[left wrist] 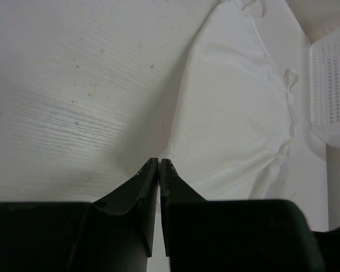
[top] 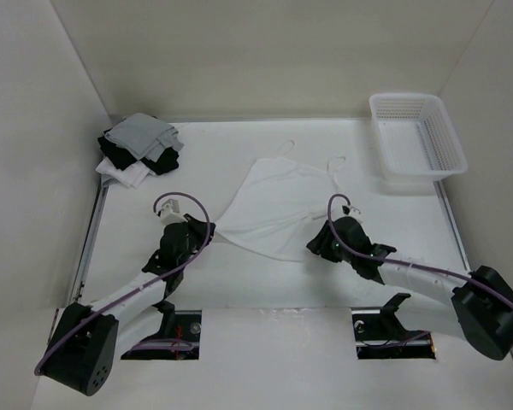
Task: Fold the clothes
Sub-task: Flatten the tank top out, then fold the tank top
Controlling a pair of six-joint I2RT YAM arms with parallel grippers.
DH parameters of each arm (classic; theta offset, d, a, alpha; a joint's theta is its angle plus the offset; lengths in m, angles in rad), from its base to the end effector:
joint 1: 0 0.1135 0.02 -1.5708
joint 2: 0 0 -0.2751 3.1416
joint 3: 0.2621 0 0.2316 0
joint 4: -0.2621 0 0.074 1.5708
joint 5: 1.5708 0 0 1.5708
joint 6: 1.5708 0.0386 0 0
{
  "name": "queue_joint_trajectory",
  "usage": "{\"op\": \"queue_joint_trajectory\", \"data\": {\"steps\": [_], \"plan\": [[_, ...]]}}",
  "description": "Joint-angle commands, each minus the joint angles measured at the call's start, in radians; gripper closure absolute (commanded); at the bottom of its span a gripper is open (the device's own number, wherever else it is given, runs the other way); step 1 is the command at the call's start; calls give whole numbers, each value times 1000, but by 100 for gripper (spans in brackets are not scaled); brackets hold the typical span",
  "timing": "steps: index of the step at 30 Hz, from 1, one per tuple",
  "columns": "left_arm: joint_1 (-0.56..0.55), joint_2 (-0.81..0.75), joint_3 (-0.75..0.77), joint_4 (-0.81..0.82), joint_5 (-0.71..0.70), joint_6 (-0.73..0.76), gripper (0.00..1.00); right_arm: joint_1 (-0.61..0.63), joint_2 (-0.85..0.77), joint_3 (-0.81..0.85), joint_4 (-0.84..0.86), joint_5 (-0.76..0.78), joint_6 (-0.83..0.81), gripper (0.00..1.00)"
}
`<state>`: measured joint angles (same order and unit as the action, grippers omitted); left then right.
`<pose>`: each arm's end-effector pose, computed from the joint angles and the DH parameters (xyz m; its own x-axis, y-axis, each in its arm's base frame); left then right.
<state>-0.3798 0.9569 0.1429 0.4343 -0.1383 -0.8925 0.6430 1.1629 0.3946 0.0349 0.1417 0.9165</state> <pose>0.1533 -0.0555 0.1753 -0.4093 -0.6670 -0.6226 -0.1122 0.7140 -0.6911 0.1608 0.1136 0.1786 -0.7304 0.4343 -0.5271 0.1149 0.8389 0.5319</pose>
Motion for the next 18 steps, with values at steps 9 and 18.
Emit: {"op": "queue_joint_trajectory", "data": {"steps": [9, 18], "plan": [[17, 0, -9, 46, 69, 12, 95, 96, -31, -46, -4, 65, 180, 66], [17, -138, -5, -60, 83, 9, 96, 186, -242, -105, -175, 105, 292, 95]]}}
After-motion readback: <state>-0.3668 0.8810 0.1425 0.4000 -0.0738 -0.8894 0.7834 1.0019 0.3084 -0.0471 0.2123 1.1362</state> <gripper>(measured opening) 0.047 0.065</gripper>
